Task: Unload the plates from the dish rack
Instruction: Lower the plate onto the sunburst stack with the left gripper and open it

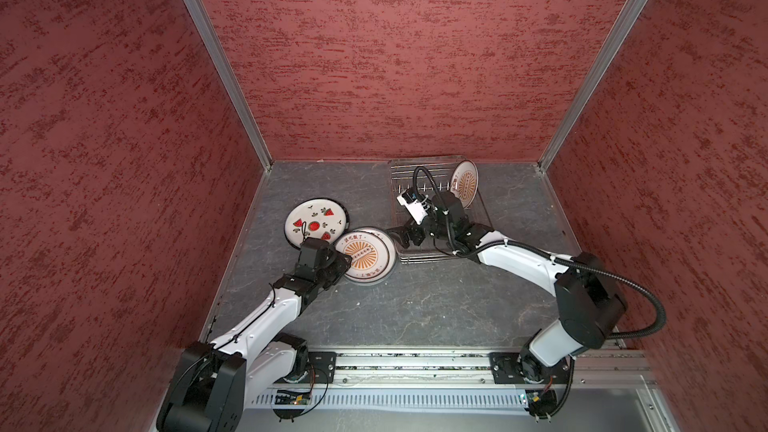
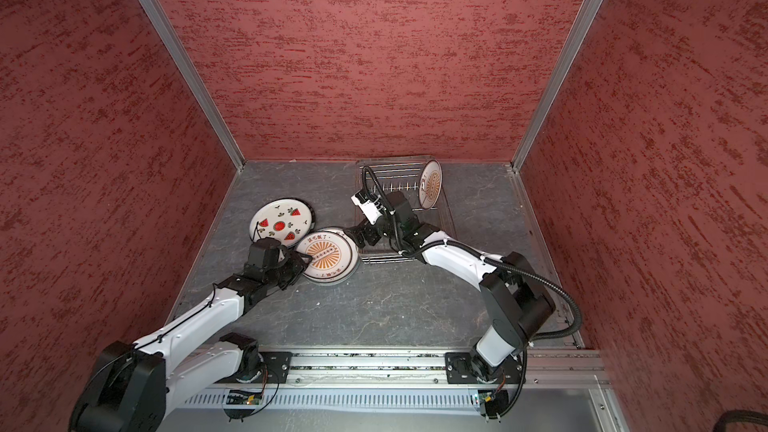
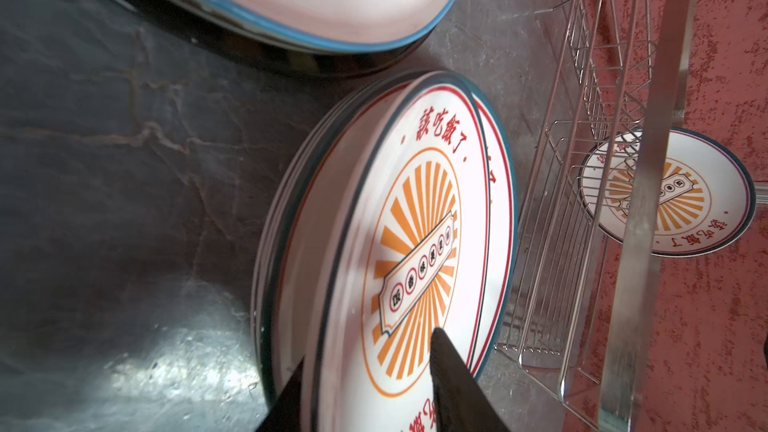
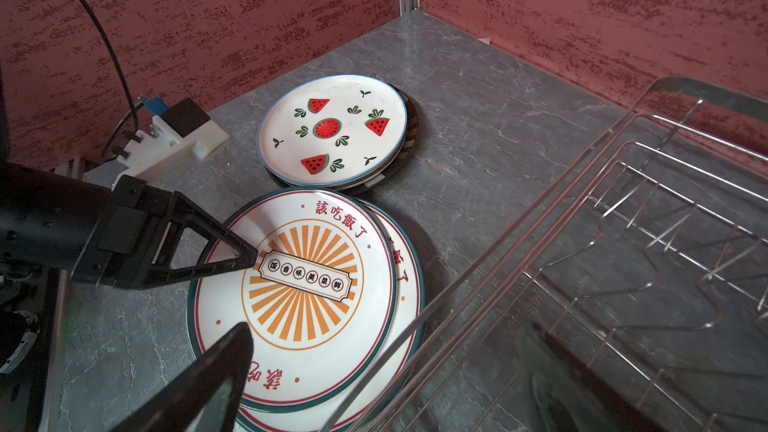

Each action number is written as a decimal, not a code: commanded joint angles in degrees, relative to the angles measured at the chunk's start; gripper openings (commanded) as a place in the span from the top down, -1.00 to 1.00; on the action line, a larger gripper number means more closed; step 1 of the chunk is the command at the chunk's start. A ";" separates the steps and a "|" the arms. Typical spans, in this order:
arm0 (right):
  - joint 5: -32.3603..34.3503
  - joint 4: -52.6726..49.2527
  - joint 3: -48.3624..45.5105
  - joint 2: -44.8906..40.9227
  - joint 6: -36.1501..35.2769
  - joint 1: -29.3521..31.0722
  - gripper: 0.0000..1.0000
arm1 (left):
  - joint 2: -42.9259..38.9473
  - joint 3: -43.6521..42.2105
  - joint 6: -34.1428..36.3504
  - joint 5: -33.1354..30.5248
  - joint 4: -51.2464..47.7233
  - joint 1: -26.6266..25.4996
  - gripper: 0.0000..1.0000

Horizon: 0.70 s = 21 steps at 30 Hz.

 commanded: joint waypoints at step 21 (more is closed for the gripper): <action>2.26 -1.19 1.19 1.51 -1.88 0.68 -0.98 | 6.96 6.68 4.88 -11.67 -4.72 -5.25 -0.02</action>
